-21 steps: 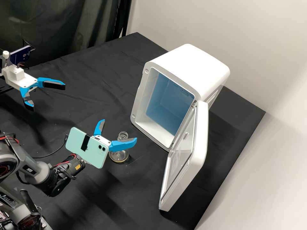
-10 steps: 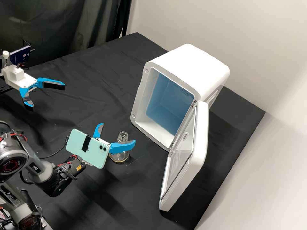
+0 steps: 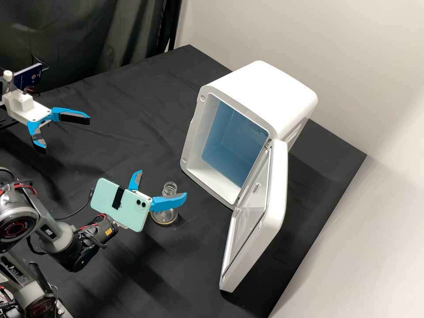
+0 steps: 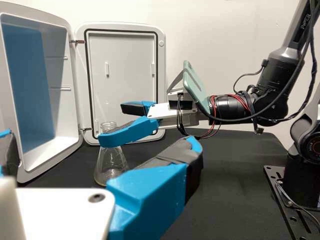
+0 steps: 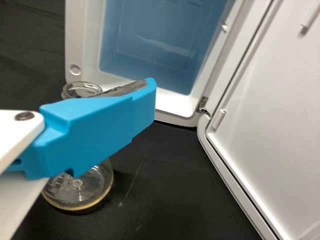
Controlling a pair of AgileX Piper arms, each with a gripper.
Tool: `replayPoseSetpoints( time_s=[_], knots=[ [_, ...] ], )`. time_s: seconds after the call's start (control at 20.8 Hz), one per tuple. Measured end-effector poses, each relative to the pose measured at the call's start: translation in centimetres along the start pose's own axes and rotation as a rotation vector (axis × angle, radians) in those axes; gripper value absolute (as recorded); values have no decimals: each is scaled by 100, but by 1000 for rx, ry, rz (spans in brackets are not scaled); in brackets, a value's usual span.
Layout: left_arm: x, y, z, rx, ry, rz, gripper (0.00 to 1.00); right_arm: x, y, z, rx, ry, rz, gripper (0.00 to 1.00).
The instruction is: Place the flask in the incubator
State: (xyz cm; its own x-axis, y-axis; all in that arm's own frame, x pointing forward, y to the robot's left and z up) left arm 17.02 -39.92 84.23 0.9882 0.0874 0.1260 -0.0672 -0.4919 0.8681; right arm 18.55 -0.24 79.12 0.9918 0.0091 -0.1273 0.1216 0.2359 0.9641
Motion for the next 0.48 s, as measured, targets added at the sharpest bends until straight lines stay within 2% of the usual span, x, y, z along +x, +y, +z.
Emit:
replayPoseSetpoints(
  time_s=[0.29,0.48],
  knots=[
    [0,0,0,0,0,0,100,5,-26,-43,-12,24,-14,100],
    [0,0,0,0,0,0,100,7,-40,-65,-43,36,-21,100]
  ],
)
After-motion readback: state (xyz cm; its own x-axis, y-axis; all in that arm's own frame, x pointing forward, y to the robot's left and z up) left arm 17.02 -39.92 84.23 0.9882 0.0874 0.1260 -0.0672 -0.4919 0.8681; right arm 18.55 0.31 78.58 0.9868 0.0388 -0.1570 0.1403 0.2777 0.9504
